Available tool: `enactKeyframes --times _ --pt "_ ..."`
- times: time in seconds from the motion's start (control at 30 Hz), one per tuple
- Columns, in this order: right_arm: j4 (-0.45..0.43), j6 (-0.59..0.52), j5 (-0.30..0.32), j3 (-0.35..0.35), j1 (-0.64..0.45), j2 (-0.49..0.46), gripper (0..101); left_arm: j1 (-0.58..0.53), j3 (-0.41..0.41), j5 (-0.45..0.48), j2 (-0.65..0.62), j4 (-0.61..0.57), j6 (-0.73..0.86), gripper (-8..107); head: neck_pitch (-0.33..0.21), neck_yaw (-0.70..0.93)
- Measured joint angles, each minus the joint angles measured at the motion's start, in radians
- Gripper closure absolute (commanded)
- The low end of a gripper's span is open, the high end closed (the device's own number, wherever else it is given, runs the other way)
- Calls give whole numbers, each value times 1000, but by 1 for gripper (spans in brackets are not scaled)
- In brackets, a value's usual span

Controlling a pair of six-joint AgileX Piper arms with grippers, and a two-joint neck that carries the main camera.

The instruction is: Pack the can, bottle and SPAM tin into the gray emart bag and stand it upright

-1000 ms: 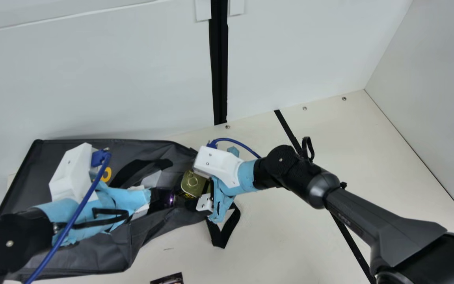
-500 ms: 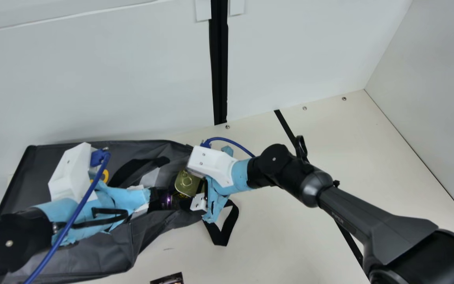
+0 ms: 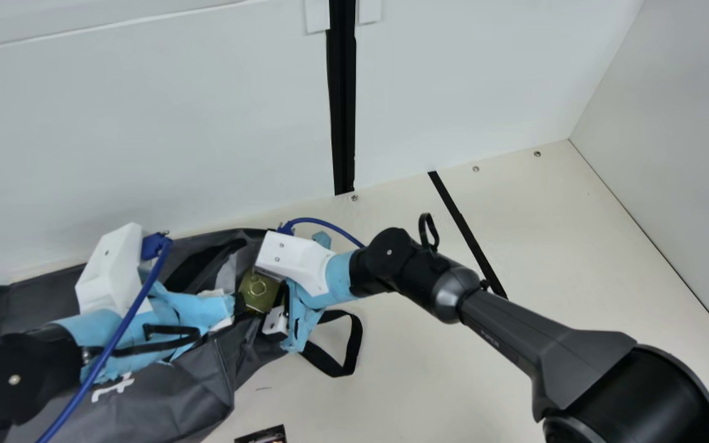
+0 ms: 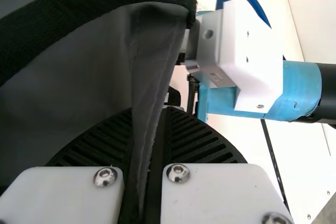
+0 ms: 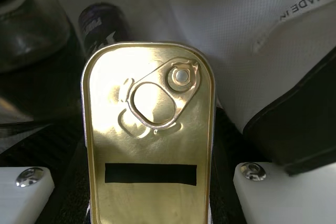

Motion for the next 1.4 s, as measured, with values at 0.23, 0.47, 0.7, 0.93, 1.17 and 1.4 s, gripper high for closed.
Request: enactKeyframes --times 0.23,0.47,0.7,0.93,1.17,1.4 --pt "0 28 -1 -41 26 19 91 0 0 0 0 0 0 107 2 -2" --pt "-5 34 5 -46 32 18 68 0 0 0 0 -3 0 107 0 0" --pt "-10 31 18 -23 24 -1 45 0 0 0 0 -3 0 107 0 0" --pt "-6 13 33 5 10 -24 21 0 0 0 0 -3 0 107 2 0" --pt "-5 -4 40 38 -4 -48 6 0 0 0 0 -3 0 107 0 -2" --pt "0 -16 47 78 -21 -85 6 0 0 0 0 -3 0 107 0 0"
